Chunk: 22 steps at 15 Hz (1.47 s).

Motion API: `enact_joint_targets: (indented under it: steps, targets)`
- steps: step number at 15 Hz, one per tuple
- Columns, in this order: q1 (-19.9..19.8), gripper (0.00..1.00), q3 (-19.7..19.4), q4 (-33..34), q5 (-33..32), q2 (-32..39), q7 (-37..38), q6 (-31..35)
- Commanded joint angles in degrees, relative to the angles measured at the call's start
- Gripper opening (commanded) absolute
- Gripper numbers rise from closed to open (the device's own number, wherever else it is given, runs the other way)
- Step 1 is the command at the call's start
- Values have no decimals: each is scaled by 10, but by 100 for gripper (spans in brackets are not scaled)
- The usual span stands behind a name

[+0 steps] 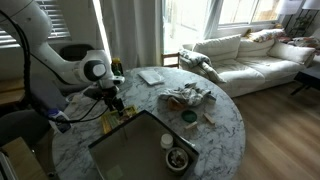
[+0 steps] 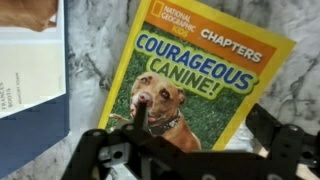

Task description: Put the yellow book in the clear container on the left

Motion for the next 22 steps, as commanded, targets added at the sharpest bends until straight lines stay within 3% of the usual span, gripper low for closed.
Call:
enact_joint_targets:
  steps: [1,4,5,11,12,15,17,18,19,21,22]
  targets:
    - [19,100,-17,10,-29,11,44,-21]
    - [22,100,-20,10,-36,9,58,-30]
    - [23,96,-21,11,-39,7,63,-35]
    - [27,46,-25,15,-58,2,91,-59]
    - [27,59,-26,16,-64,0,96,-64]
    - [27,81,-30,19,-89,-3,117,-79]
    - [23,88,-33,18,-108,-3,135,-78]
    - [18,87,-33,16,-114,-2,142,-70]
    - [14,68,-32,15,-116,1,147,-63]
    - [8,61,-31,15,-117,8,153,-58]
    - [6,53,-29,14,-115,10,153,-56]
